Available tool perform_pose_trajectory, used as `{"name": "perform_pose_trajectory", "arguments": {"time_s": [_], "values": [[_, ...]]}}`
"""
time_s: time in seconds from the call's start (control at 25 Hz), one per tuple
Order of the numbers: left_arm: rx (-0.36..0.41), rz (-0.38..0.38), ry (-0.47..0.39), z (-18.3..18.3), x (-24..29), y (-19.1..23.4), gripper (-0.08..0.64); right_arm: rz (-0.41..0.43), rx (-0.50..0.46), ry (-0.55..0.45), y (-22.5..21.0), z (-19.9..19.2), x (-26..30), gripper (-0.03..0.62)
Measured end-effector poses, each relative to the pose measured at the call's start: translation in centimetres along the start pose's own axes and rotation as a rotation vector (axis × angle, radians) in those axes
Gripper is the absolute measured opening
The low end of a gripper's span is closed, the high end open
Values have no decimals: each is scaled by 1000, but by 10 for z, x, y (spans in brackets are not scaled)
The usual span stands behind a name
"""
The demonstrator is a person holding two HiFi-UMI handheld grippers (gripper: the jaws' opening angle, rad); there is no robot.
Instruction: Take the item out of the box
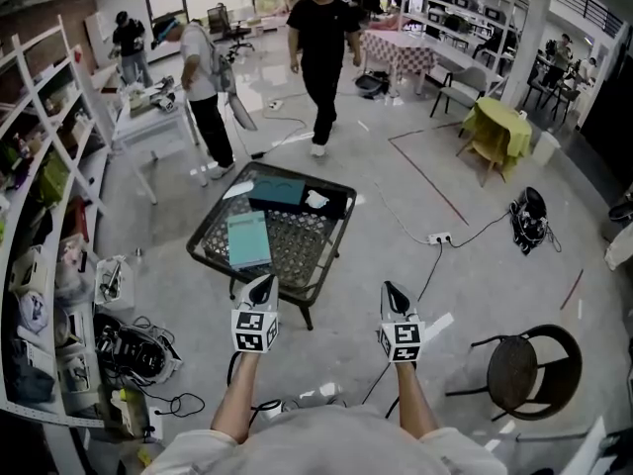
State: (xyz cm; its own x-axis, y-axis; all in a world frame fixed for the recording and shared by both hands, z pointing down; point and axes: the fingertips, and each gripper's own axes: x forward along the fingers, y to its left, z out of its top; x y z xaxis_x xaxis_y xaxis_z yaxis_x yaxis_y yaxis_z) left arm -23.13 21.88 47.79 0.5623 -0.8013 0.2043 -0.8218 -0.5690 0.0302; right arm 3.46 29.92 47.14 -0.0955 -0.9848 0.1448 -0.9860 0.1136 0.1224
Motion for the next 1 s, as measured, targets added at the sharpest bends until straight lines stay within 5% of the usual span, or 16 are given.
{"name": "perform_pose_trajectory", "arguments": {"time_s": [1.0], "values": [[2,21,48,-13,67,-54,6,60,12,40,-61,-37,21,0]]}}
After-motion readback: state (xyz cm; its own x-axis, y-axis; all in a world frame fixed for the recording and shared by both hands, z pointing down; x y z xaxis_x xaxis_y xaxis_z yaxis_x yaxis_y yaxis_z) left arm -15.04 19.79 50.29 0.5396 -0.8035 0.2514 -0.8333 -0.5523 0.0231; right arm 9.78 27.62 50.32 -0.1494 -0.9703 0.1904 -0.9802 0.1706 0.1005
